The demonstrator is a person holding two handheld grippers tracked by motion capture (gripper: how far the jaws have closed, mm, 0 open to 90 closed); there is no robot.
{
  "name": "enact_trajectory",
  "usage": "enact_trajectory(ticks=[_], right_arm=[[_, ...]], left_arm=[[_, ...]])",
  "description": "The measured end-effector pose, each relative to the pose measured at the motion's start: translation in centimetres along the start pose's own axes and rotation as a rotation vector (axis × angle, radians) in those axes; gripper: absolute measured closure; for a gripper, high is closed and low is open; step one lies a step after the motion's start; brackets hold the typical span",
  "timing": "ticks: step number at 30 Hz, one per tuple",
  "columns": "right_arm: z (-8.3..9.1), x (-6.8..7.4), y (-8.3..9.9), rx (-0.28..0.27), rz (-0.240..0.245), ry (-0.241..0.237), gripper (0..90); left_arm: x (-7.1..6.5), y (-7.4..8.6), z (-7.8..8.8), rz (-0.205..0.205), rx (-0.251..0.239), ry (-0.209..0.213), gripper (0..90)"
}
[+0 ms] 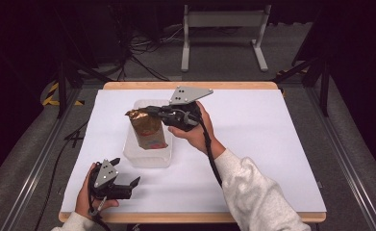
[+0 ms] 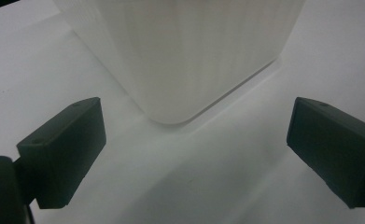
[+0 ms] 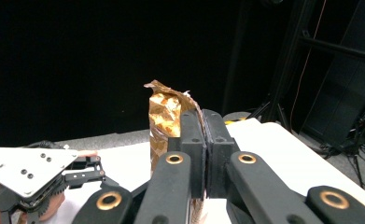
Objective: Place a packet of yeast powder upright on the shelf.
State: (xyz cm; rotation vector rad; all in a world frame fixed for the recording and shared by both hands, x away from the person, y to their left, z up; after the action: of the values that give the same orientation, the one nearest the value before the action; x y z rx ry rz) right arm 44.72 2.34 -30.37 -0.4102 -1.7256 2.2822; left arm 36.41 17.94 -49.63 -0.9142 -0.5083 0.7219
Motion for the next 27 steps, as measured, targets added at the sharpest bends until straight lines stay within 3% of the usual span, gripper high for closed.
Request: enact_trajectory(ticks=[7, 15, 27], right_arm=[[-1.3, 0.6, 2.1, 0.052, 0.006, -0.021, 88.4], [-2.0, 0.8, 4.8, 0.088, -0.021, -0.048, 87.9], [-1.0, 0.6, 5.5, 0.08, -0.039, -0.059, 87.2]], left_arm=[[0.1, 0.0, 0.0, -0.003, 0.001, 0.0, 5.5], [0.1, 0.1, 0.0, -0.005, 0.002, 0.0, 5.5], [0.0, 0.1, 0.0, -0.006, 0.006, -0.001, 5.5]])
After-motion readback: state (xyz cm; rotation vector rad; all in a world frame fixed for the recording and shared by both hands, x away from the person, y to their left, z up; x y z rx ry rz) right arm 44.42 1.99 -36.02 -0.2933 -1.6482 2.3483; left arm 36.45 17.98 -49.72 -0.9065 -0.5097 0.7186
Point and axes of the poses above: each handheld gripper's, and its own axes: z roughly backward along the jaws, y roughly out of its underside, x roughly to its left, the point moved 8 cm from there along -z, roughly forward along the jaws
